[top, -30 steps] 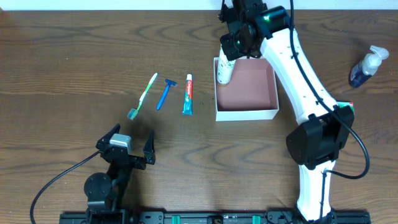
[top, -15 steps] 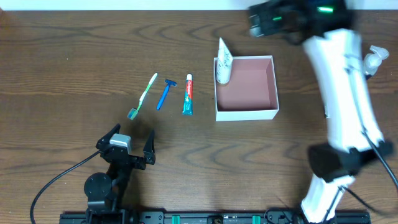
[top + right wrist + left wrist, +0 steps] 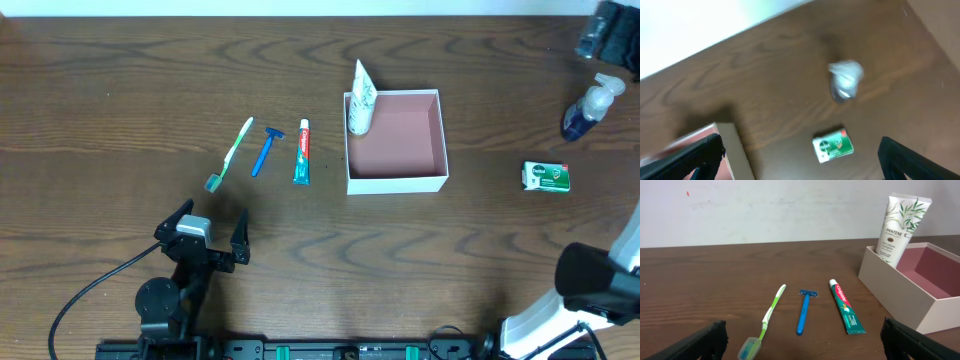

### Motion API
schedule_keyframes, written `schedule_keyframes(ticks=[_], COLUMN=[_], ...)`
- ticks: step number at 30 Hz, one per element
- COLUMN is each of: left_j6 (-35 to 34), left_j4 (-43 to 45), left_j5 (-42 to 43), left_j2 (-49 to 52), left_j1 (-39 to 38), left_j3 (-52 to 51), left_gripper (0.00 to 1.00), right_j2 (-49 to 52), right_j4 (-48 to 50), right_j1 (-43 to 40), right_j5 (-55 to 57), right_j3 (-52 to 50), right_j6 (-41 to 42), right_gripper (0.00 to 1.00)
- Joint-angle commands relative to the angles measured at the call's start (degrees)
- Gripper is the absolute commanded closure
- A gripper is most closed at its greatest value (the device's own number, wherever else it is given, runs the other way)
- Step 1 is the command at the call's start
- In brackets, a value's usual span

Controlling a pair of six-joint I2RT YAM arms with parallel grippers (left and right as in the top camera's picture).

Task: Pack container
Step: 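Move the right gripper to the clear pump soap bottle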

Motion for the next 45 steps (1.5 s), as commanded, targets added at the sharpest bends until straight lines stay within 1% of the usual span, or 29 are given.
schedule_keyframes(ticks=[1,6,8,9,10,11,14,18,19,21,23,25,26,27,28,29,30,31,33,34,35,37,40,43,45], left_j6=[0.15,0.15,0.15,0.15,0.15,0.15,0.15,0.15,0.15,0.15,0.15,0.15,0.15,0.15,0.15,0.15,0.15,0.15,0.15,0.15,0.15,0.15,0.15,0.15,0.15], left_j4=[-0.61,-0.61,-0.61,-0.61,-0.61,-0.61,-0.61,-0.61,-0.61,-0.61,-0.61,-0.61,-0.61,-0.61,-0.61,-0.61,-0.61,-0.61,-0.61,-0.61,-0.61,-0.61,-0.61,-0.61,-0.61], left_j5=[0.74,0.74,0.74,0.74,0.76,0.74,0.74,0.74,0.74,0.74,0.74,0.74,0.74,0.74,0.74,0.74,0.74,0.74,0.74,0.74,0.74,0.74,0.74,0.74,0.74], left_j2=[-0.31,-0.31,-0.31,-0.31,-0.31,-0.31,-0.31,-0.31,-0.31,-0.31,-0.31,-0.31,-0.31,-0.31,-0.31,-0.31,-0.31,-0.31,-0.31,-0.31,-0.31,-0.31,-0.31,-0.31,-0.31], left_j1=[0.37,0.37,0.37,0.37,0.37,0.37,0.37,0.37,0.37,0.37,0.37,0.37,0.37,0.37,0.37,0.37,0.37,0.37,0.37,0.37,0.37,0.37,0.37,0.37,0.37], left_j3=[-1.68,-1.68,-1.68,-1.68,-1.68,-1.68,-1.68,-1.68,-1.68,-1.68,-1.68,-1.68,-1.68,-1.68,-1.68,-1.68,-1.68,-1.68,-1.68,-1.68,-1.68,-1.68,-1.68,-1.68,-1.68], left_gripper=[0.02,0.02,0.02,0.02,0.02,0.02,0.02,0.02,0.02,0.02,0.02,0.02,0.02,0.02,0.02,0.02,0.02,0.02,0.02,0.02,0.02,0.02,0.02,0.02,0.02], right_j2=[0.31,0.31,0.31,0.31,0.31,0.31,0.31,0.31,0.31,0.31,0.31,0.31,0.31,0.31,0.31,0.31,0.31,0.31,0.31,0.31,0.31,0.31,0.31,0.31,0.31], right_j4=[-0.02,0.35,0.66,1.27,1.97,2.51,3.39,3.98,4.04,5.35,9.07,13.88,15.74,17.09,18.29,18.97,19.5,20.46,22.99,24.92,26.01,28.09,31.32,35.04,37.77], right_j1=[-5.57,-11.1,-12.39,-12.81,-13.18,-13.49,-13.86,-13.84,-13.79,-13.62,-13.22,-12.59,-12.35,-12.26,-12.26,-12.26,-12.28,-12.31,-12.28,-12.2,-12.15,-12.07,-11.69,-11.45,-11.47], right_j5=[3.13,-2.21,-4.98,-4.83,-4.83,-4.87,-4.85,-4.85,-4.87,-4.85,-4.83,-3.58,-1.79,0.33,2.67,3.82,3.85,2.47,-2.51,-6.69,-9.6,-13.75,-13.51,-10.97,-8.98], right_j3=[-4.74,-10.47,-11.74,-12.48,-13.29,-14.14,-16.57,-19.85,-20.68,-22.23,-23.85,-25.64,-26.58,-27.43,-28.48,-29.38,-30.21,-31.3,-32.98,-34.16,-34.88,-36.3,-38.49,-41.59,-44.11], right_j6=[18.23,37.22,39.52,40.5,41.77,43.71,49.51,49.66,48.26,42.71,32.7,19.56,14.43,11.45,9.86,9.81,9.77,7.78,0.44,-4.57,-7.61,-11.1,-14.49,-17.97,-18.51], right_gripper=[0.01,0.01,0.01,0.04,0.04,0.01,0.01,0.01,0.01,0.01,0.01,0.01,0.05,0.14,0.12,0.01,0.01,0.01,0.02,0.04,0.04,0.04,0.01,0.01,0.01])
